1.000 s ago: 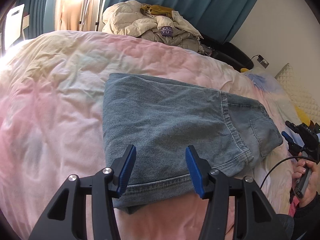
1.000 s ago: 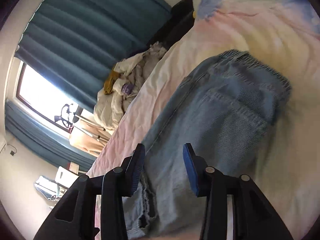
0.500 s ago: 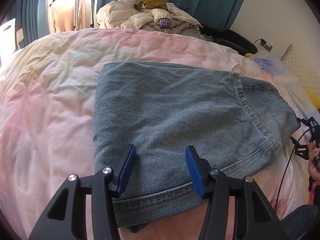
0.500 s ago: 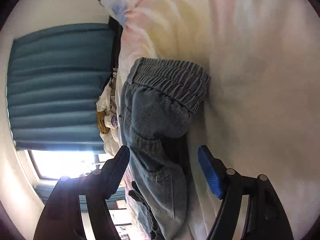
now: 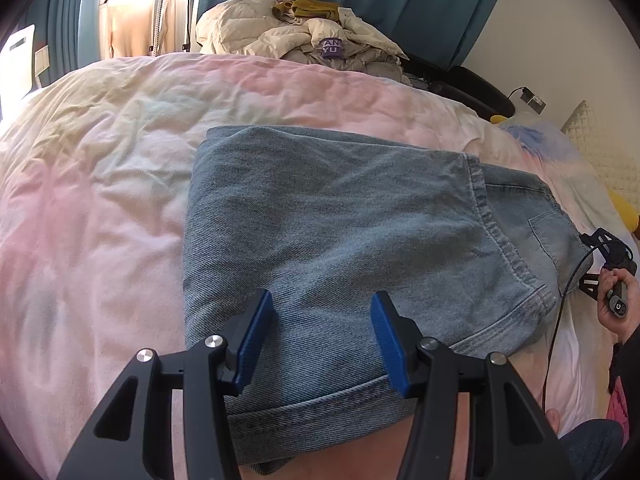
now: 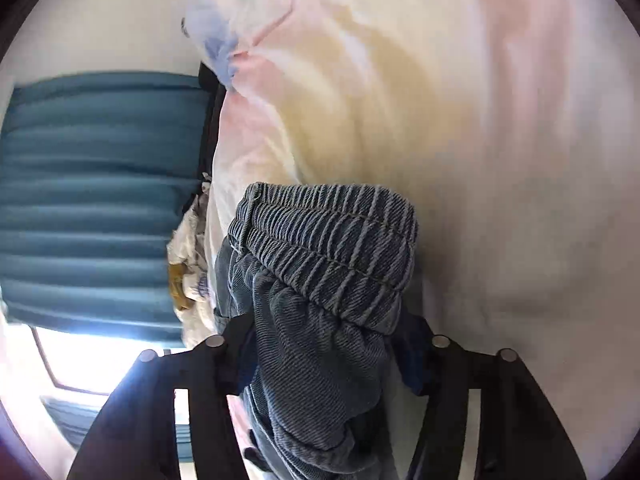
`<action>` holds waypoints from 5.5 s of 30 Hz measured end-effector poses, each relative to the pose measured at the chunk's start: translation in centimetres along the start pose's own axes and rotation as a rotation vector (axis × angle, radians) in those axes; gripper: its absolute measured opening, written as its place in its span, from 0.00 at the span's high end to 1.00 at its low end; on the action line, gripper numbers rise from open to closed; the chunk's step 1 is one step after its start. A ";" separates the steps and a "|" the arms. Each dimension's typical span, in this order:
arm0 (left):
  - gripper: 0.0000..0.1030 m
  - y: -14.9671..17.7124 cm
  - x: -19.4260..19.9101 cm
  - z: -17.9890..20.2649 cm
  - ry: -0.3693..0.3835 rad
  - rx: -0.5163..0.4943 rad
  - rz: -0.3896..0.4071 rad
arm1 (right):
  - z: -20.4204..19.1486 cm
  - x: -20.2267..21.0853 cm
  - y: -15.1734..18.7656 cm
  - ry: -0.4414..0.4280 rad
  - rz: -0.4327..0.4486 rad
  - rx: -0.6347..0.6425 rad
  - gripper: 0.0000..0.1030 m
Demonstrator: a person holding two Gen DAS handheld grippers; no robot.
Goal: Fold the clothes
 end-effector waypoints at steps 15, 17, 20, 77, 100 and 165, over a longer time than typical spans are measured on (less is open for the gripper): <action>0.49 -2.2 5.3 0.0 0.044 0.015 0.110 | -22.1 7.9 10.5 0.022 0.251 0.792 0.67; 0.49 -2.5 6.5 -0.3 0.041 0.015 0.134 | -24.5 8.3 13.6 0.017 0.273 0.884 0.67; 0.49 -3.1 8.0 -1.0 0.022 -0.006 0.172 | -27.1 8.5 19.1 0.003 0.288 1.019 0.67; 0.49 -5.8 13.2 -10.2 0.093 0.266 0.311 | -15.1 2.4 60.2 -0.313 -0.380 1.630 0.38; 0.49 -3.2 5.7 -3.5 0.140 -0.024 0.099 | -21.7 -13.2 54.2 -0.061 -0.478 1.342 0.40; 0.20 4.0 6.5 -3.3 0.305 0.387 -0.092 | -12.6 5.7 39.1 -0.140 -0.363 0.956 0.62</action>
Point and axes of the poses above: each gripper's, at about its wrist camera, not at the fingertips, and x roughly against the way its jaws point, z to its right, y to its underside, the point moved 10 cm from there along -x, roughly the way its jaws point
